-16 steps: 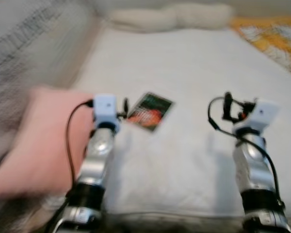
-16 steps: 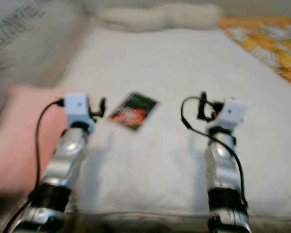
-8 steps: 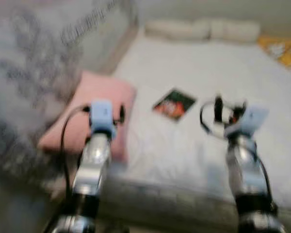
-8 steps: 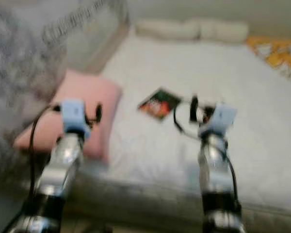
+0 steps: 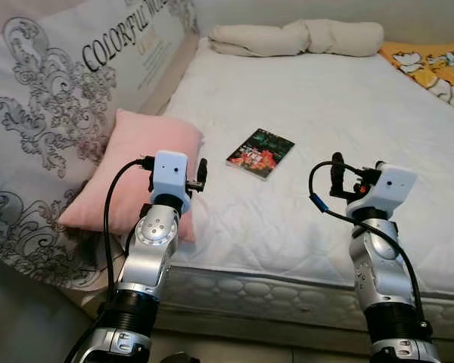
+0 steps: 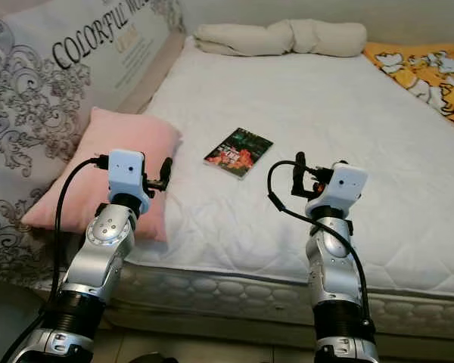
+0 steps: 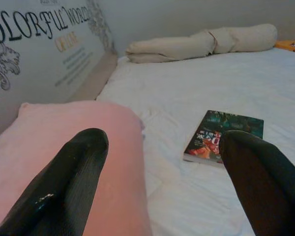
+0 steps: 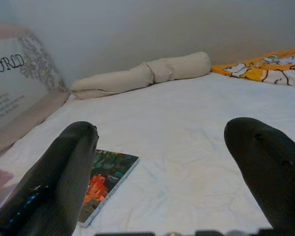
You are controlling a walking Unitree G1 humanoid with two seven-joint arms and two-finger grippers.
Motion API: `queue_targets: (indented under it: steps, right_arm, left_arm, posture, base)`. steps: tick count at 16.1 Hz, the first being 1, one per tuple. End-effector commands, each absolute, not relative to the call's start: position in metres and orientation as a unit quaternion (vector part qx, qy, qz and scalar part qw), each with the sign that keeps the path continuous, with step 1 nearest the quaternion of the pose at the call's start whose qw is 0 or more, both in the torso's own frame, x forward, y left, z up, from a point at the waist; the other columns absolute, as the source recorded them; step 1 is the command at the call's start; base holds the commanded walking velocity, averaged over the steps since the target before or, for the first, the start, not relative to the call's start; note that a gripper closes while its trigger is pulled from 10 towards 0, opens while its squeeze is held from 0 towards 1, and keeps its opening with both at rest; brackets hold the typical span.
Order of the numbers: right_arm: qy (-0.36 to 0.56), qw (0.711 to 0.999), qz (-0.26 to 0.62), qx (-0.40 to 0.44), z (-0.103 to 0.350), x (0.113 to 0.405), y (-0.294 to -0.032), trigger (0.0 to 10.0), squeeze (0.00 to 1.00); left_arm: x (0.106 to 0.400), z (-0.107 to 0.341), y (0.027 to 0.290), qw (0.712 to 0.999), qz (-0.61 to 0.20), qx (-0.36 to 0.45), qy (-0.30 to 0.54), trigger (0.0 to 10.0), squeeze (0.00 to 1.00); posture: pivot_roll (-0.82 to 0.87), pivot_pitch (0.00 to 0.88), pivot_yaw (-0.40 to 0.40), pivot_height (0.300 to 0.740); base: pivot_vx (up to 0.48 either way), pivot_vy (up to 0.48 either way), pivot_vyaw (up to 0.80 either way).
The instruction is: Clean up the room
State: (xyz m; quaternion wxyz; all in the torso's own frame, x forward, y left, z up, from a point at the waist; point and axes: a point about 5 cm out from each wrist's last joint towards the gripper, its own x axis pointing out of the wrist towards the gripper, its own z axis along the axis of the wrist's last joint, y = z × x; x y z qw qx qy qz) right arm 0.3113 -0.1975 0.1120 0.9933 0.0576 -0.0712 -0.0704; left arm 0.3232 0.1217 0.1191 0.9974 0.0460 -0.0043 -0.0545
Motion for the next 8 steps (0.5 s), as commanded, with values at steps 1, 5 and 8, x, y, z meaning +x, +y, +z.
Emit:
queue_targets:
  steps: [1,5,8]
  right_arm:
    - [-0.086,0.992,-0.067,0.061,0.123,0.316,-0.196,10.0,0.0]
    - [-0.076,0.994,-0.051,0.061,0.12,0.315,-0.187,10.0,0.0]
    - [-0.073,0.994,-0.048,0.063,0.119,0.315,-0.185,10.0,0.0]
  left_arm:
    - [0.326,0.123,0.121,0.997,-0.058,0.053,-0.012,10.0,0.0]
    - [0.323,0.121,0.117,0.996,-0.069,0.061,-0.009,10.0,0.0]
    - [0.323,0.12,0.118,0.996,-0.065,0.061,-0.006,10.0,0.0]
  posture:
    - [-0.07,0.0,0.008,0.74]
    - [-0.06,0.0,-0.005,0.74]
    - [-0.05,0.0,-0.008,0.74]
  base:
    - [0.0,0.0,0.0]
    - [0.0,-0.336,0.0]
    - [0.169,-0.418,0.0]
